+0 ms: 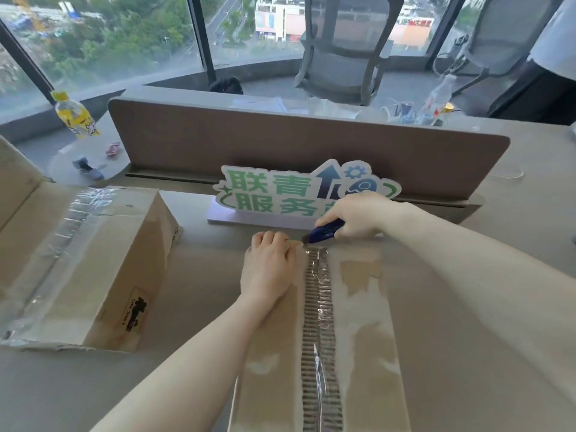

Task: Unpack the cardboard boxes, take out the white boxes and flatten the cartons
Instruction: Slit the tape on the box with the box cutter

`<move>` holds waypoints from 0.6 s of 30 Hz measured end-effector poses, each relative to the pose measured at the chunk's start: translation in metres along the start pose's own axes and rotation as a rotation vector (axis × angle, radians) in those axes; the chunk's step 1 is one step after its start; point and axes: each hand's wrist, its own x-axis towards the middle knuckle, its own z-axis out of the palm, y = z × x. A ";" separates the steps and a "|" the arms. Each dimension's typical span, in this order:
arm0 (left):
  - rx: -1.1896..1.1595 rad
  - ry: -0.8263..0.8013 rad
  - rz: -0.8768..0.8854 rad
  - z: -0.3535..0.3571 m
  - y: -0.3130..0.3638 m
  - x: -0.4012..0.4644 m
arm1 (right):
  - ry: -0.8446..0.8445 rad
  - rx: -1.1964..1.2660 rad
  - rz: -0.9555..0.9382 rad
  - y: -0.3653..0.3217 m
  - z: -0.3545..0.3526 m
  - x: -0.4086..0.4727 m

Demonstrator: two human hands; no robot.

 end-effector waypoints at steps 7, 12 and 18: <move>0.036 0.015 -0.034 0.005 -0.003 0.002 | -0.055 -0.072 -0.095 0.020 0.002 -0.007; 0.055 0.013 -0.033 0.005 -0.002 0.002 | -0.100 -0.109 -0.094 0.043 0.004 -0.021; 0.104 0.010 -0.021 0.007 0.000 0.005 | -0.082 -0.158 -0.085 0.049 0.008 -0.029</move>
